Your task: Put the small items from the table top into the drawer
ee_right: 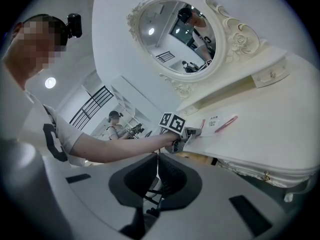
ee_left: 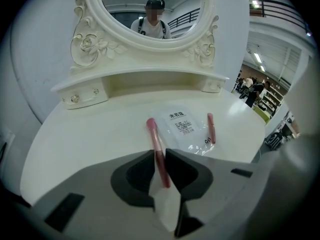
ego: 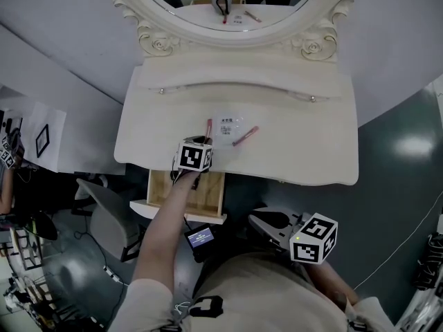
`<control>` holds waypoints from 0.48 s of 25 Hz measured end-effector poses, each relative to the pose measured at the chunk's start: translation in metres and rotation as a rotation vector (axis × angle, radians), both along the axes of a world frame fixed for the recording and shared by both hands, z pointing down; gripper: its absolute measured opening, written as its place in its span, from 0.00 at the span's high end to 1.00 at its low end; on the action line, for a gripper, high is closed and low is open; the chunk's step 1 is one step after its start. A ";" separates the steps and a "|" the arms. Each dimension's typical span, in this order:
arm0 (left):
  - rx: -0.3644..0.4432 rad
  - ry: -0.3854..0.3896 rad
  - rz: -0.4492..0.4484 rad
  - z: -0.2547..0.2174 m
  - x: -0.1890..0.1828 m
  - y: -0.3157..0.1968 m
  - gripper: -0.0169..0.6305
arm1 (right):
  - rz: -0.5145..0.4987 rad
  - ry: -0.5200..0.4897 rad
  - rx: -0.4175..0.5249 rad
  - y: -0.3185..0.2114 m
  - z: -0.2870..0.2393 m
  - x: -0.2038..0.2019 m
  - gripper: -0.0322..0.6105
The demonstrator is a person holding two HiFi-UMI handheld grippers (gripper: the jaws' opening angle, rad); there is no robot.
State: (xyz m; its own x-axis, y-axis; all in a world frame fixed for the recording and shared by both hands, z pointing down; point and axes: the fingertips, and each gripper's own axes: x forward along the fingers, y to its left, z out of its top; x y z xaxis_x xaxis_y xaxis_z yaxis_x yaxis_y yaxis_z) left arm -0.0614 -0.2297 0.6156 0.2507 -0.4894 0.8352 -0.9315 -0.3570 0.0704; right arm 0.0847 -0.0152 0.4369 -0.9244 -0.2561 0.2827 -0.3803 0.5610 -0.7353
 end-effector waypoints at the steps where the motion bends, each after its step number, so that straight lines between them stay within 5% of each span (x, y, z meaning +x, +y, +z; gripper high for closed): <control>1: 0.004 0.006 -0.007 -0.001 -0.001 0.000 0.80 | -0.001 0.001 0.001 0.001 0.000 0.000 0.90; 12: 0.022 0.014 -0.024 -0.001 -0.005 -0.001 0.83 | 0.010 0.010 0.006 0.008 -0.001 0.002 0.90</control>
